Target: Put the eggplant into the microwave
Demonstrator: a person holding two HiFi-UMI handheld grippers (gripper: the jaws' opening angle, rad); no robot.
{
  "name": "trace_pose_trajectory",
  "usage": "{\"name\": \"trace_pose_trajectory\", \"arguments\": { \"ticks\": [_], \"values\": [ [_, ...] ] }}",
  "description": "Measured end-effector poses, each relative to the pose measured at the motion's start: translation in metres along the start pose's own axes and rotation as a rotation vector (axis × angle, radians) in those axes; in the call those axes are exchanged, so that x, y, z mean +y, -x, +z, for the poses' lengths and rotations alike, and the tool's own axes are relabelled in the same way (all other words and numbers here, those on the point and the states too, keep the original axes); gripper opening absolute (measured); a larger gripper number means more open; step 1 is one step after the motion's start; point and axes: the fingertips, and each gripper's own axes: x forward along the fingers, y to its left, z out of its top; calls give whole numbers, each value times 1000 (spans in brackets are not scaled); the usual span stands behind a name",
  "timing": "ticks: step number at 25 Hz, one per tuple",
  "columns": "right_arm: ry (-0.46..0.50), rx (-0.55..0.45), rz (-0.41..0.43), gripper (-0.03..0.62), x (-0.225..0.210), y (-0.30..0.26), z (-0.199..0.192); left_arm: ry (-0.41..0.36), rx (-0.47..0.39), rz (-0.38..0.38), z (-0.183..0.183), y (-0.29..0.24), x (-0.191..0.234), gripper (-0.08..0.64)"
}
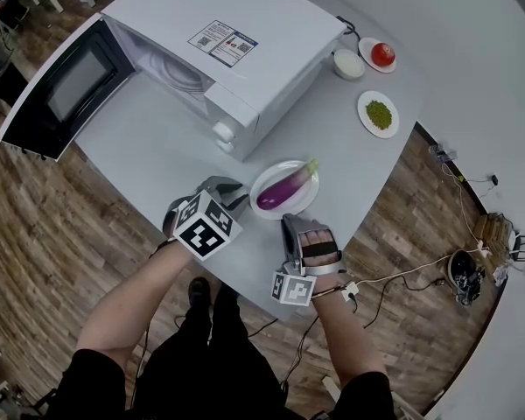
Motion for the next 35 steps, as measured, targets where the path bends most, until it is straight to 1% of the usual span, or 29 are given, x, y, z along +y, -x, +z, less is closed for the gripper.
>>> {"name": "trace_pose_trajectory", "arguments": {
  "ticks": [5,13,21,27,31,35],
  "values": [
    [30,14,-4,32,0,-1,4,5,4,5,-8,5,-1,83],
    [60,21,-11,29,9,16,15,13,-6,16,-21,22,-3,83],
    [93,19,-43,26,24,45,40,7,-5,3,-43,40,-20,83],
    [104,33,-61,26,31,56,53,8,-3,4,-60,57,-26,83],
    [102,22,-57,26,34,61,67,9,-5,6,-69,65,-28,83],
    [99,22,-30,26,45,66,79,16,-4,1,-78,70,-31,83]
  ]
}}
